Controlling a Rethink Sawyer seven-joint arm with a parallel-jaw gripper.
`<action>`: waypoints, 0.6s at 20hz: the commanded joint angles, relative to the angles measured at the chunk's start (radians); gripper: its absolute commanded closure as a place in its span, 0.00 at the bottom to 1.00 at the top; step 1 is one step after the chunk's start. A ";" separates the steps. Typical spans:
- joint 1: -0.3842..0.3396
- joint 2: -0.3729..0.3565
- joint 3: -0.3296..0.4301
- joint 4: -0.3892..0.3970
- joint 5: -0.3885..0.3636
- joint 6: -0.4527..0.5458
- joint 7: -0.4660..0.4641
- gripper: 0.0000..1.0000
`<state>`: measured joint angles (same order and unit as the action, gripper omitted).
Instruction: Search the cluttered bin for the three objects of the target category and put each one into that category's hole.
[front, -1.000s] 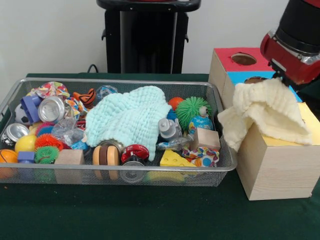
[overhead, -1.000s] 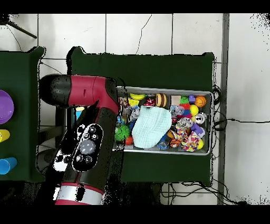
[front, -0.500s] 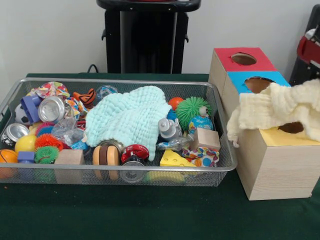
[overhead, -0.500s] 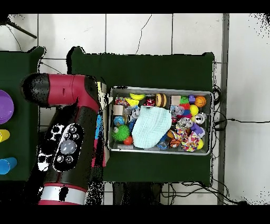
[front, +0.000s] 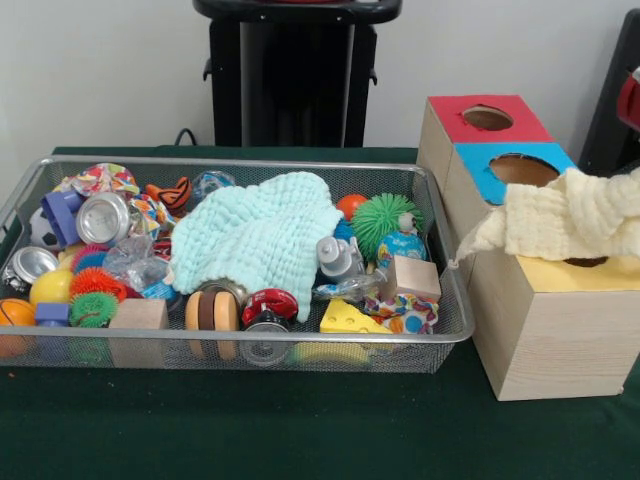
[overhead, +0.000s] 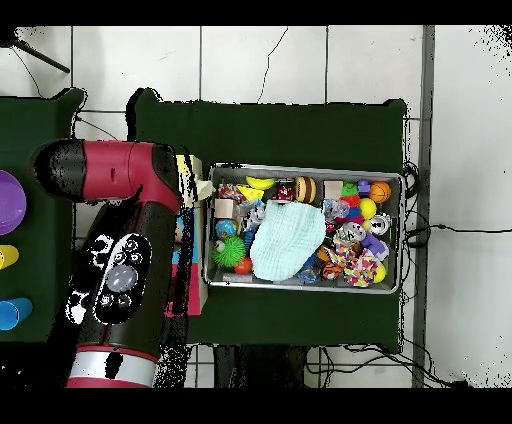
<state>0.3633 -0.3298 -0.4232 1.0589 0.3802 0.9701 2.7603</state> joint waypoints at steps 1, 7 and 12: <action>-0.039 0.041 0.038 0.121 -0.022 -0.101 0.155 1.00; -0.040 0.047 0.037 0.141 -0.023 -0.149 0.156 1.00; -0.037 0.060 0.023 0.141 -0.036 -0.171 0.152 1.00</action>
<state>0.3592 -0.3136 -0.4267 1.0890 0.3741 0.8572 2.7603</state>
